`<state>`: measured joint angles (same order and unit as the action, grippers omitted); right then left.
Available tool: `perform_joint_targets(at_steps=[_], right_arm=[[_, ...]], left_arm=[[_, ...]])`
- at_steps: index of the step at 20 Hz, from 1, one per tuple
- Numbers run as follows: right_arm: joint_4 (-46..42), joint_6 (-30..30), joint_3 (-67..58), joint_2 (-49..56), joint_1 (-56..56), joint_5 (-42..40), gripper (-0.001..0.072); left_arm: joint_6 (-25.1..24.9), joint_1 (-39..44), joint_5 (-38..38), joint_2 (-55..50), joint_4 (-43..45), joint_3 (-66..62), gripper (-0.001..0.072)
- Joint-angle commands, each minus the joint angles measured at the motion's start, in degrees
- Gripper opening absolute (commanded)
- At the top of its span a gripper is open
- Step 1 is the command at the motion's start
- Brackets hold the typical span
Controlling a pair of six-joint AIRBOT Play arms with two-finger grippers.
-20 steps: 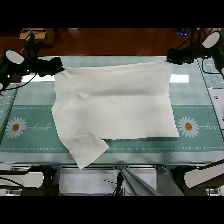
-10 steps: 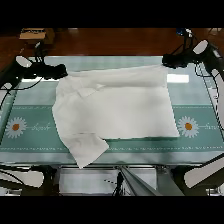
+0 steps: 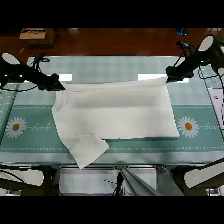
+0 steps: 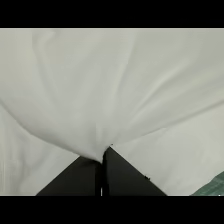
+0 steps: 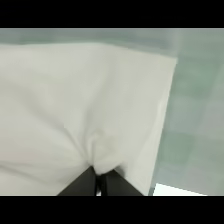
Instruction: Fold the shirts.
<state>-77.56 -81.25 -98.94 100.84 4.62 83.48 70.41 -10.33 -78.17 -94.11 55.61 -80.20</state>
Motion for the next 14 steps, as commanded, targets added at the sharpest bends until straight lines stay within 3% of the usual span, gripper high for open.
perform_joint_targets(at_steps=[1, 6, 7, 8, 9, 10, 12, 13, 14], right_arm=[[-3.10, -0.13, 0.02, -0.22, -0.07, 5.64, 0.0028], [0.28, -0.52, 0.02, -0.22, -0.02, 4.90, 0.0045], [0.26, -0.17, 0.02, -0.24, 0.00, 5.09, 0.0177], [-0.02, 1.07, 0.02, -0.37, 0.33, 6.43, 0.0262], [-1.09, 2.16, -0.02, -0.57, 0.70, 9.20, 0.0267], [-2.82, 3.13, -0.02, -1.11, 1.44, 13.14, 0.0273], [-2.36, 1.90, 0.66, -3.69, 4.85, 17.16, 0.0401], [-2.32, 1.88, 1.99, -5.75, 7.02, 17.64, 0.0420], [-2.32, 1.86, 4.37, -8.48, 9.68, 16.61, 0.0421]], left_arm=[[0.70, -1.40, -4.96, -0.31, 1.18, -0.09, 0.0016], [0.74, 0.55, -4.79, -1.03, 1.38, 0.09, 0.0026], [0.79, 0.55, -5.03, -0.92, 1.42, 0.02, 0.0150], [1.62, 0.11, -6.08, -0.74, 1.40, -0.26, 0.0335], [3.17, -0.72, -7.61, -0.42, 1.40, -0.59, 0.0398], [4.09, -1.90, -9.40, 0.44, 1.40, -0.57, 0.0398], [4.26, -5.11, -13.29, 3.96, 1.46, 0.66, 0.0399], [4.26, -7.13, -13.57, 7.23, 2.25, 3.02, 0.0401], [4.22, -9.20, -12.76, 11.45, 3.21, 6.88, 0.0457]])
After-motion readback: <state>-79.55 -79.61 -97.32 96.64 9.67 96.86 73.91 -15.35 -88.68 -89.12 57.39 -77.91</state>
